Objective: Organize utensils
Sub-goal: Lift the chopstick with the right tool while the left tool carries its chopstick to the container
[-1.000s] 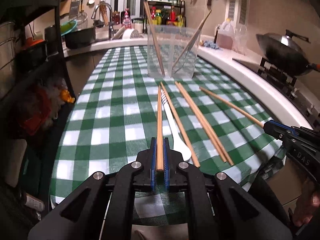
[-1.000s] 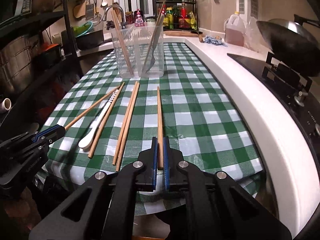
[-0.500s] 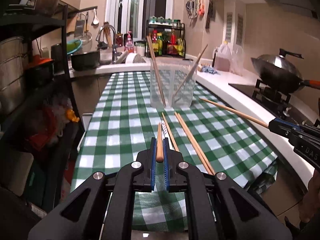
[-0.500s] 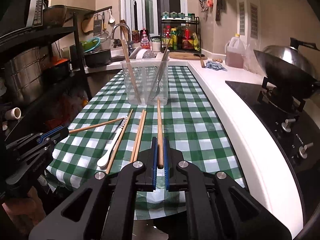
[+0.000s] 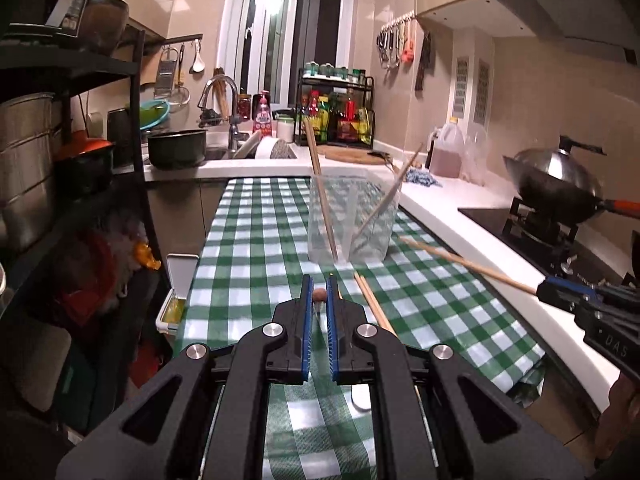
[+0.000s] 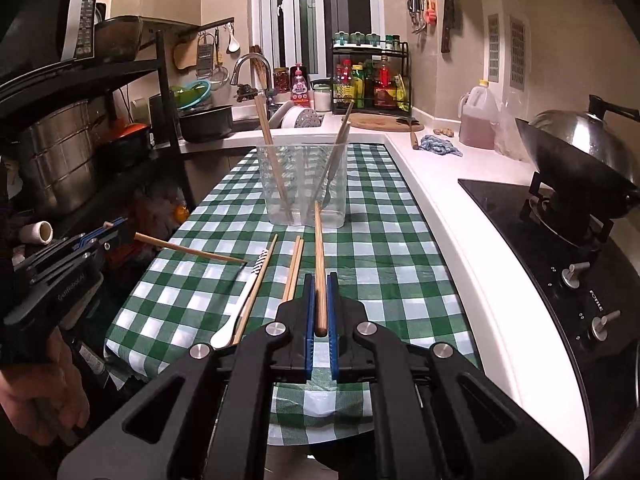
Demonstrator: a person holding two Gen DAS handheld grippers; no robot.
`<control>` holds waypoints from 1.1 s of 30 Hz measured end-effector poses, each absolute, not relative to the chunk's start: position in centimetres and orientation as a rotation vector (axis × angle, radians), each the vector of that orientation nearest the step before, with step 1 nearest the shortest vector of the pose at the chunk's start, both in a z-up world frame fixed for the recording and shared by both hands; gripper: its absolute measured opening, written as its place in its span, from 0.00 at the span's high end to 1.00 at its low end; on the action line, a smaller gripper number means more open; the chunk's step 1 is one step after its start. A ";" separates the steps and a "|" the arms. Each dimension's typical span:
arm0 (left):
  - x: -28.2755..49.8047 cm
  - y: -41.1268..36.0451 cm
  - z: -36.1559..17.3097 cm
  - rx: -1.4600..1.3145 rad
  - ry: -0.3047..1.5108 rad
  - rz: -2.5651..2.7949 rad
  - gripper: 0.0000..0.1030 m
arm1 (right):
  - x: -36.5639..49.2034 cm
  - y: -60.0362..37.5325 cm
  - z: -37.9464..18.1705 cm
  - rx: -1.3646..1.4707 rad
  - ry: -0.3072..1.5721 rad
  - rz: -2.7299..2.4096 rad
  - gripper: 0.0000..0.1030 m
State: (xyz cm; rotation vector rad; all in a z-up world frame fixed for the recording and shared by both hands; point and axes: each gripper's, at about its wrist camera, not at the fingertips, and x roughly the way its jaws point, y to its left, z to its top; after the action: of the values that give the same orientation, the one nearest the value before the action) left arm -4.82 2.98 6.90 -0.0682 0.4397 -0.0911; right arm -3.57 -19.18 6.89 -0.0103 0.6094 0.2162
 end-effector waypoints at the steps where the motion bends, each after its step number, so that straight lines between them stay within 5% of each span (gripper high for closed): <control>1: -4.7 3.1 7.1 -0.072 0.435 -0.090 0.94 | -3.5 -19.1 7.1 -0.013 0.608 0.218 0.94; 33: 2.1 3.3 12.5 -0.076 0.557 -0.174 0.94 | 4.5 -17.3 13.4 -0.048 0.620 0.275 0.94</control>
State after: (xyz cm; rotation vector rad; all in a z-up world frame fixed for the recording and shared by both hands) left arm 2.13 3.29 12.52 -0.0760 0.5569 -0.1740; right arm 4.51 -17.34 13.42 -0.0475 0.6204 0.2746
